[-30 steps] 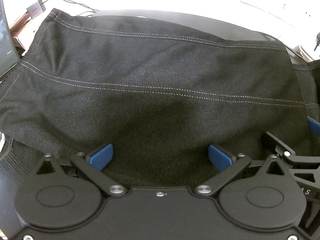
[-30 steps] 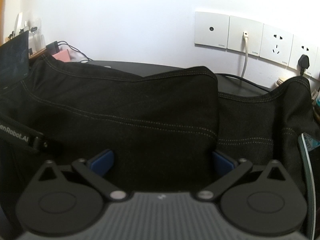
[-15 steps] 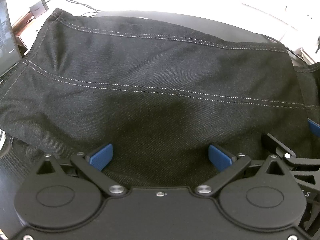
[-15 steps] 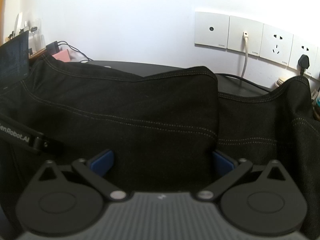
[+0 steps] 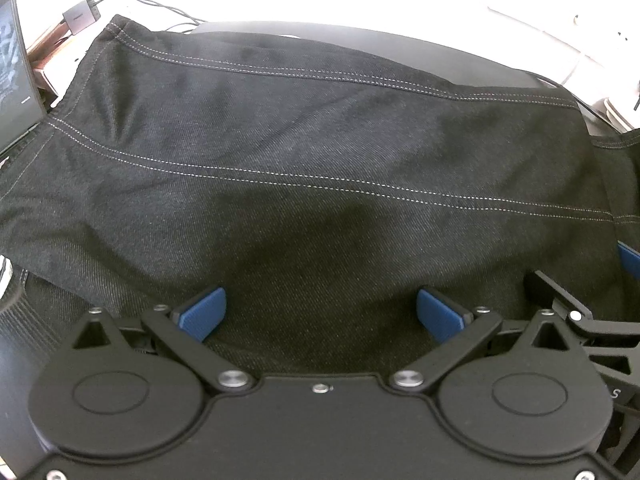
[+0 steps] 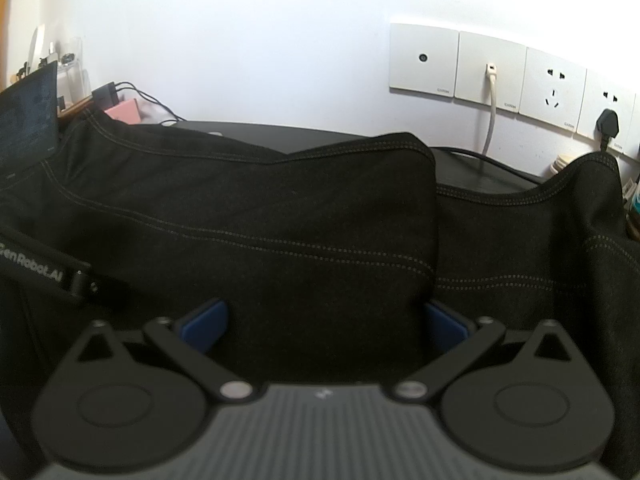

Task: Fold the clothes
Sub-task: 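Press both open grippers along the jeans to flatten the fold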

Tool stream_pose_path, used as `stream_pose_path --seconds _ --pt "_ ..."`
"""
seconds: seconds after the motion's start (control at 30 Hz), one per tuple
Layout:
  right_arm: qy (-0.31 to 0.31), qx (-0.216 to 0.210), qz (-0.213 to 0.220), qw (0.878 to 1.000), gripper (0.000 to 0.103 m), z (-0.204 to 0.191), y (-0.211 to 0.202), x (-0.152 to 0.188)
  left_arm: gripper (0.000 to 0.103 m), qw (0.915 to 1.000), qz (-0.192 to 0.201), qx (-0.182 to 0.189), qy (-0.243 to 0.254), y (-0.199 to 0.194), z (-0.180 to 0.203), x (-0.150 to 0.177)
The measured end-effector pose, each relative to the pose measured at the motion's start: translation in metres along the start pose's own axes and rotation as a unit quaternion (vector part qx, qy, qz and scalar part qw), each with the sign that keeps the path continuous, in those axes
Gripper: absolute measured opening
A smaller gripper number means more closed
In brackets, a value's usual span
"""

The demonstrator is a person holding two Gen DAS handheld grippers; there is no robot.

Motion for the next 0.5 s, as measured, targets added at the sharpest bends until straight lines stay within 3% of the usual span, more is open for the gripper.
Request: stream_pose_path --seconds 0.5 --pt "0.011 0.014 0.0 1.0 0.102 -0.0022 0.0012 -0.0009 0.103 1.0 0.0 0.0 -0.003 0.0005 -0.0006 -0.0012"
Point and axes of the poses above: each gripper's, at about its wrist camera, not at the fingertips, and y roughly the way its jaws point, z to its right, x to its underside, the point moved 7 cm from there along y, roughly the way its jaws point, and after that the axes turned 4 degrees about -y, right-handed, at the moved point
